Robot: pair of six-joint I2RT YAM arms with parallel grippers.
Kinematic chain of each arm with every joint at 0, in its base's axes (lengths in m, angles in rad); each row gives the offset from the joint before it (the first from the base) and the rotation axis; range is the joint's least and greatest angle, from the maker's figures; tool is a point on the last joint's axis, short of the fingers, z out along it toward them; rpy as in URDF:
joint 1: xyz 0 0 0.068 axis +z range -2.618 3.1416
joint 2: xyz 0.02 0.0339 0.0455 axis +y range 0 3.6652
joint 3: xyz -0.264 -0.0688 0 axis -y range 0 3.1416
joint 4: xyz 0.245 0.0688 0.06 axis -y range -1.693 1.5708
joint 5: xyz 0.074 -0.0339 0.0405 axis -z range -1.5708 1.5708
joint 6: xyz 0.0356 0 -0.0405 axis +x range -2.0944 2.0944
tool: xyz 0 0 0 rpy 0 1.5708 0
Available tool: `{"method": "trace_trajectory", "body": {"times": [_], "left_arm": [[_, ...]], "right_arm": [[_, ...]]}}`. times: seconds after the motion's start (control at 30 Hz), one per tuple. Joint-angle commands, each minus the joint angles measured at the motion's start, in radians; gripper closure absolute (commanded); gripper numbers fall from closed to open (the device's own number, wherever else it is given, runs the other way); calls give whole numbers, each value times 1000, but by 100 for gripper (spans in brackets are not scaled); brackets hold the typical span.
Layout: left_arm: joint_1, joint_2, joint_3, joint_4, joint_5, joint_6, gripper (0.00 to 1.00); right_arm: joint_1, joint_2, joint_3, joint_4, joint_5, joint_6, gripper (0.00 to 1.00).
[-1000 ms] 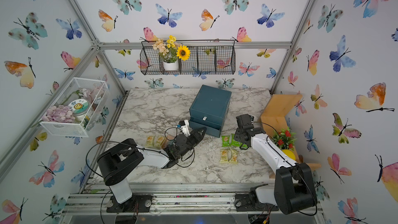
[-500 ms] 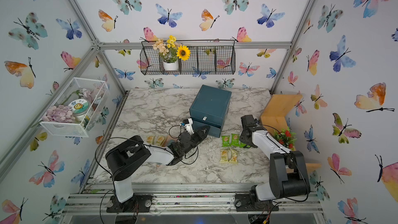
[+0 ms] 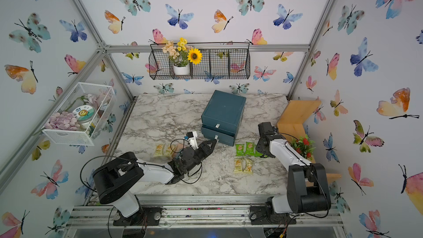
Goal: Take the cookies out of the drawer
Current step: Place the cookie at the center of the board.
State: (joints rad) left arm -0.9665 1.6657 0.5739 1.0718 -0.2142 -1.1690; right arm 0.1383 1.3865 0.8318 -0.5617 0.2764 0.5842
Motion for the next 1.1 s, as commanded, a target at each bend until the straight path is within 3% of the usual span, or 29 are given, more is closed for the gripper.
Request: {"method": "trace_trajectory", "body": {"times": [0.0,0.23,0.43,0.57,0.87,1.07], "left_arm": [[-5,-42,-33,0,-44,9,64],[-5,-46,-83,37,-51,-9,61],[-4,-43,-95,56,-37,-13,62],[-3,-43,-99,57,-41,-19,61],[14,-6,-109,61,-28,-116,56],[22,61,-113,131,0,-204,56]], "right_arm": [[11,-82,-41,-85,-67,36,64],[106,-139,-157,-100,-161,127,64],[114,-105,-194,-59,-175,128,63],[114,-77,-206,-56,-147,137,55],[115,-161,-153,-136,-87,148,42],[115,-294,-61,-141,-134,111,43]]}}
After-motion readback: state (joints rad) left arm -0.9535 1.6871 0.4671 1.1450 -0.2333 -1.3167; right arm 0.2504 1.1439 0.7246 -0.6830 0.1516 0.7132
